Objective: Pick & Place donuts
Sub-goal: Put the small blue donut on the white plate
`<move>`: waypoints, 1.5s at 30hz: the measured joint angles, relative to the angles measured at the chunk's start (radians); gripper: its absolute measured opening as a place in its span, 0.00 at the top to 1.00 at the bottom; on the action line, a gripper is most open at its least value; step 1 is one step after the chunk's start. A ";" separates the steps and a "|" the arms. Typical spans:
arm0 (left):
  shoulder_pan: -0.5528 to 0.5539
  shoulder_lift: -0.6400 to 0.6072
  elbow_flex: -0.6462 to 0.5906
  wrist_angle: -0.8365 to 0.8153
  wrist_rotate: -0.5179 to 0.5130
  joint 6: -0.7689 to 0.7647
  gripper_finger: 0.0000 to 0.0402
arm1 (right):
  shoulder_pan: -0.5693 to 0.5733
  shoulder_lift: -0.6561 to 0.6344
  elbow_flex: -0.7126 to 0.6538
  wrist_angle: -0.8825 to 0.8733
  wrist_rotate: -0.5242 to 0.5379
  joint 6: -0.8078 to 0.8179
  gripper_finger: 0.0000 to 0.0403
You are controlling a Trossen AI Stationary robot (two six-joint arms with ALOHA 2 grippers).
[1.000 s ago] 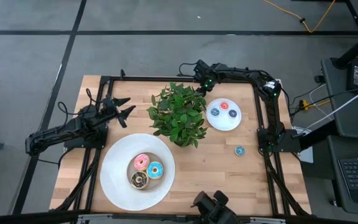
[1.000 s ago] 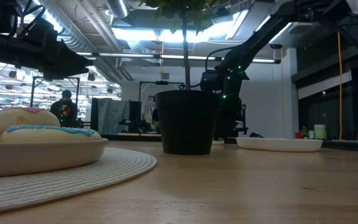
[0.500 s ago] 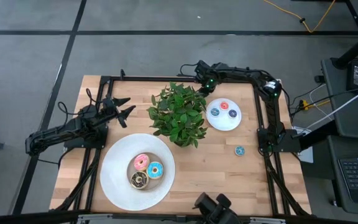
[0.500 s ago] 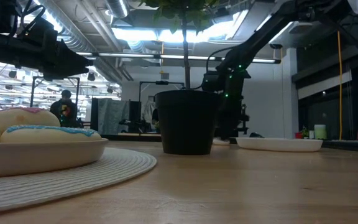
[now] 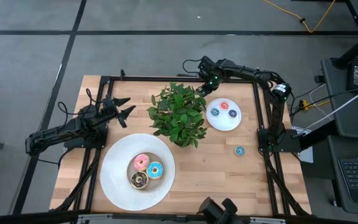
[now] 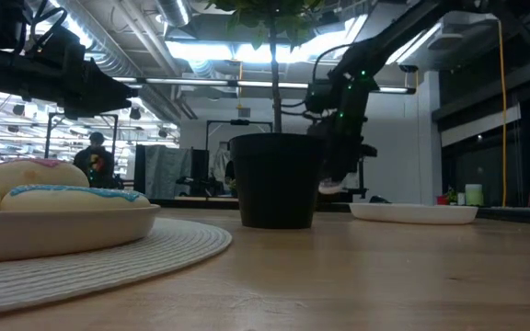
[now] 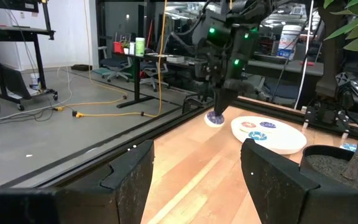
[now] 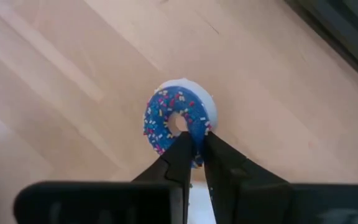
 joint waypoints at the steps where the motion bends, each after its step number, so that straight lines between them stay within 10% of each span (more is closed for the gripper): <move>1: 0.000 0.000 0.000 0.000 0.000 0.000 0.42 | 0.004 -0.008 0.000 -0.009 0.001 0.012 0.89; 11: 0.000 0.000 0.000 0.000 0.000 0.000 0.42 | 0.057 -0.140 -0.021 -0.083 0.000 0.073 0.89; 29: 0.000 0.000 0.000 0.000 0.000 0.000 0.42 | 0.211 -0.510 -0.545 0.115 -0.001 0.310 0.89; 45: 0.000 0.000 0.000 0.000 0.000 0.000 0.42 | 0.277 -0.575 -0.802 0.304 0.018 0.351 0.89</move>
